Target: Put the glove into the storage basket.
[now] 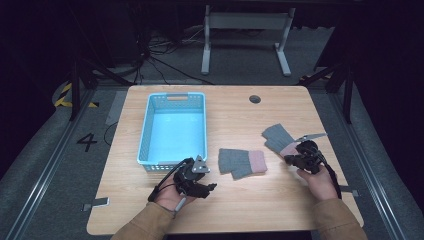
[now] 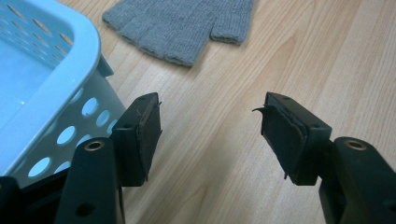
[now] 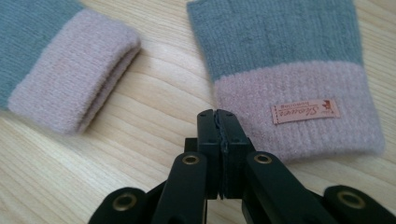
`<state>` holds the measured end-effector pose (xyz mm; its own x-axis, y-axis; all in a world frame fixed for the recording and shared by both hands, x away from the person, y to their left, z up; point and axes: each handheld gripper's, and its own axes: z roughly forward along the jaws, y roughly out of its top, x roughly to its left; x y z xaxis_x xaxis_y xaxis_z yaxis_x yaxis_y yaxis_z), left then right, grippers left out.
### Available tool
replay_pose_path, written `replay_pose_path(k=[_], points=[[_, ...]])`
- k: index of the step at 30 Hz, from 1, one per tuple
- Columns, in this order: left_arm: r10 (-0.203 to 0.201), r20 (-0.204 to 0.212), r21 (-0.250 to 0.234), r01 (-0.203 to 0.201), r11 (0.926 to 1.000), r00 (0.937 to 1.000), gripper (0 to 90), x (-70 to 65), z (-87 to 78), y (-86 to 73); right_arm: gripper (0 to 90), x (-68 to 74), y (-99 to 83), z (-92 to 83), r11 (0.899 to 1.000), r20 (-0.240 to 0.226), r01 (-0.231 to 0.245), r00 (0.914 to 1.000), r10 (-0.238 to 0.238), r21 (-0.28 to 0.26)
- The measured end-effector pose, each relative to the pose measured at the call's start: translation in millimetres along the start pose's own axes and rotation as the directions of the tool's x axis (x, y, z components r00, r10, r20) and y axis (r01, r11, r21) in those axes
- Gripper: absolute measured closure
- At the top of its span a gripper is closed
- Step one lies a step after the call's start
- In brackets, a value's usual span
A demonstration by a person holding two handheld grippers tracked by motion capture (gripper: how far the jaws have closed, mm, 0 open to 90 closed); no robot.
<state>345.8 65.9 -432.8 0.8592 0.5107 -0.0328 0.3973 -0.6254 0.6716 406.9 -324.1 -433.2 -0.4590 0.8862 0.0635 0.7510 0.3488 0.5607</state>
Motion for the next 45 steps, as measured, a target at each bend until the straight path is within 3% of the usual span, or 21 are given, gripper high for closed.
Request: replay_pose_path(k=[13, 20, 28, 30, 33, 34, 38, 45], points=[[-0.007, -0.003, 0.003, 0.007, 1.0000, 1.0000, 38.2, 0.1, -1.6, -1.6, 89.7, -15.7, -2.9, -5.2, 0.999, 0.018, -0.042, 0.9989, 0.042, -0.005], [-0.008, -0.016, -0.019, 0.007, 0.9998, 0.9998, 40.3, 0.7, -4.5, -2.1, 89.7, -22.8, -4.3, -5.6, 0.998, 0.030, -0.065, 0.9974, 0.065, -0.006], [-0.025, -0.024, -0.031, 0.024, 0.9992, 0.9994, 40.4, 1.4, -6.4, -1.2, 88.3, -23.3, 1.9, -14.6, 0.998, 0.004, -0.064, 0.9979, 0.064, -0.026], [-0.026, -0.026, -0.030, 0.025, 0.9992, 0.9993, 40.8, 1.5, -6.5, -1.4, 80.9, -24.0, 9.3, -19.4, 0.995, -0.037, -0.083, 0.9960, 0.082, -0.054], [-0.030, -0.023, -0.027, 0.030, 0.9992, 0.9993, 40.9, 1.1, -6.5, -2.0, 74.0, -23.0, 13.9, -19.8, 0.995, -0.052, -0.079, 0.9958, 0.076, -0.065], [-0.029, -0.028, -0.025, 0.029, 0.9993, 0.9992, 40.8, 0.9, -6.9, -2.1, 67.3, -21.0, 21.5, -18.0, 0.996, -0.040, -0.051, 0.9980, 0.048, -0.068], [-0.034, -0.031, -0.021, 0.033, 0.9992, 0.9990, 40.7, 0.9, -8.2, -3.4, 55.4, -20.0, 37.9, -14.0, 0.998, -0.014, -0.014, 0.9998, 0.013, -0.062], [-0.045, -0.021, -0.010, 0.045, 0.9989, 0.9988, 39.6, 1.3, -8.5, -5.8, 47.4, -23.4, 63.3, 1.8, 1.000, 0.030, 0.016, 0.9994, -0.015, -0.011]])
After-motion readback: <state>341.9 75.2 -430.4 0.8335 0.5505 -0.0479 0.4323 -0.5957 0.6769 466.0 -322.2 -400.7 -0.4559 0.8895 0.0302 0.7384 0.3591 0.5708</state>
